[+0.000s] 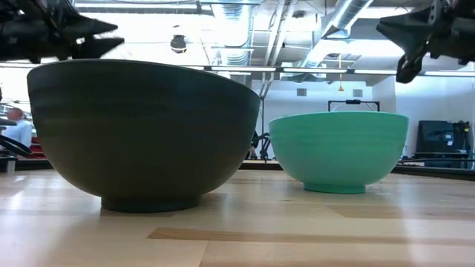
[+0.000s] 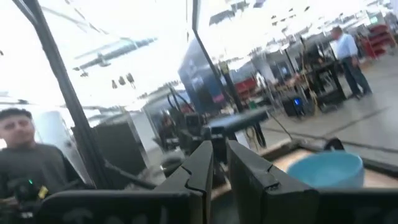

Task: Nest bowls inside each other
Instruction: Stack the white bowl on top of the light blue bowl

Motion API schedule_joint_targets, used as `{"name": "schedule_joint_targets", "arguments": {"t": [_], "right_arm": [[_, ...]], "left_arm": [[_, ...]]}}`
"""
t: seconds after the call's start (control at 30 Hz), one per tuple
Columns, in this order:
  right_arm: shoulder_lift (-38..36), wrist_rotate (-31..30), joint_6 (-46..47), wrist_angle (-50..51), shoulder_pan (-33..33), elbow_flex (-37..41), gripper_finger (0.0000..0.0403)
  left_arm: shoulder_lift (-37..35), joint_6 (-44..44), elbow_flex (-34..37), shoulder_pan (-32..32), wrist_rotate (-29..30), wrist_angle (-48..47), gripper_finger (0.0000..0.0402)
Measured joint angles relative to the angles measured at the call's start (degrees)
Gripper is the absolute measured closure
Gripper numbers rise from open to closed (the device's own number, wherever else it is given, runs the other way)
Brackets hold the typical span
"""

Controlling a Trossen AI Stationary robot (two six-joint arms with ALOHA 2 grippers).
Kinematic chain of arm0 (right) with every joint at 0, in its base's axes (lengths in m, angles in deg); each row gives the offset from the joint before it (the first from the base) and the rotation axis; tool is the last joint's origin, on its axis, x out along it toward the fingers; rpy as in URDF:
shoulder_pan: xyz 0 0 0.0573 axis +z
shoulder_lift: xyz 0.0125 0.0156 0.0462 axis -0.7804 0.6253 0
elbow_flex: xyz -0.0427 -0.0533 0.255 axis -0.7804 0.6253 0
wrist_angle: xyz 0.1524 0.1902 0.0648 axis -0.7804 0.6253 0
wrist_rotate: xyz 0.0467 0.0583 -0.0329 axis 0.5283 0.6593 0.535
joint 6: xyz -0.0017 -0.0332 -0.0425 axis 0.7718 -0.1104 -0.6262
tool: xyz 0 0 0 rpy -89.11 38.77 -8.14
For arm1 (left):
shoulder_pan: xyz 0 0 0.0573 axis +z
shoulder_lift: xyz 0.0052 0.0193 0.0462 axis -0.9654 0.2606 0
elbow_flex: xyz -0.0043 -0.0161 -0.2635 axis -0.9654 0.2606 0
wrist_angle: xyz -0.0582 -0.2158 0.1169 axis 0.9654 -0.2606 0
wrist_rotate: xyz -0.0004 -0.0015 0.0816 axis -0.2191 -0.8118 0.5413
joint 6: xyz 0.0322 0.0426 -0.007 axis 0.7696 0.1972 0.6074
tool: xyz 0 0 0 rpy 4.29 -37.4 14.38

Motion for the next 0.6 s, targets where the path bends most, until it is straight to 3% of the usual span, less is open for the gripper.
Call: {"name": "schedule_joint_targets", "arguments": {"t": [0.27, 0.43, 0.6], "right_arm": [[3.56, 1.83, -0.07, 0.47, 0.00, -2.87, 0.0330], [10.48, 3.07, -0.86, 0.41, 0.00, -7.62, 0.0330], [19.52, 3.07, -7.25, 0.30, 0.00, -13.78, 0.0330]], "left_arm": [[0.50, 1.14, -0.10, 0.00, 0.10, 3.67, 0.0287], [3.60, 0.34, -0.15, 0.00, 0.08, 4.59, 0.0287], [8.64, -0.36, -0.21, 0.00, -0.39, 8.94, 0.0287]]}}
